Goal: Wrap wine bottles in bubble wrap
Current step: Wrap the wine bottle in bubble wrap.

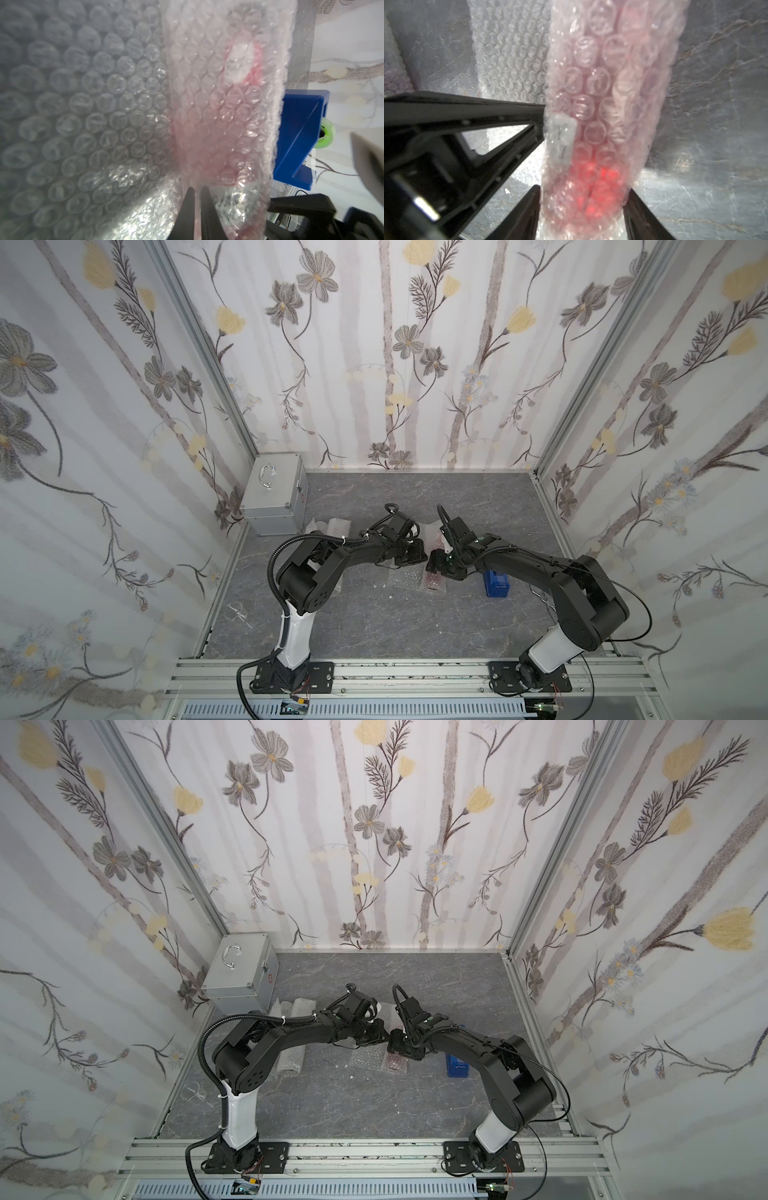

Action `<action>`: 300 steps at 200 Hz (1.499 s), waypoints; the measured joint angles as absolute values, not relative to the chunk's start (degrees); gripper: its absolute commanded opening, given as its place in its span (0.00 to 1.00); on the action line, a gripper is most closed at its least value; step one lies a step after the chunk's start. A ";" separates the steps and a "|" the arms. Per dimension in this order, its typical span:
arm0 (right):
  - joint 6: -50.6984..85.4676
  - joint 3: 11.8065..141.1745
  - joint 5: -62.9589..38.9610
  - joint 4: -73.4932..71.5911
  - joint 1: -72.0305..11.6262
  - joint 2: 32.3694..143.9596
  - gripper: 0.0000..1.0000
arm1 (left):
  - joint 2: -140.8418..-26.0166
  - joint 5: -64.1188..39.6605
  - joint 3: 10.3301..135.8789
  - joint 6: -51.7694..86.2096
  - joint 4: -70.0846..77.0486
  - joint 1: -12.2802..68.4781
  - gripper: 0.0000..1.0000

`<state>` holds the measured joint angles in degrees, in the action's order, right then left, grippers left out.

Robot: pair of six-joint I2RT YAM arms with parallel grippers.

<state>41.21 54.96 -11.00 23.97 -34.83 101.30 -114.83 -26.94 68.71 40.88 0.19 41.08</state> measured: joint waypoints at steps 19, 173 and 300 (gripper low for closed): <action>40.77 54.98 -11.44 24.21 -34.81 99.90 0.67 | -114.91 -26.52 68.71 40.86 0.14 41.10 0.11; 40.49 47.81 -16.49 16.53 -28.99 97.25 0.57 | -116.51 -25.50 69.19 40.25 -1.39 42.59 0.10; 40.49 49.60 -17.04 14.22 -30.55 101.21 0.57 | -107.42 -19.79 69.14 31.42 -8.64 39.79 0.18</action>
<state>40.49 49.60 -17.04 14.22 -30.55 101.21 -107.42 -19.79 69.14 31.42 -8.64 39.79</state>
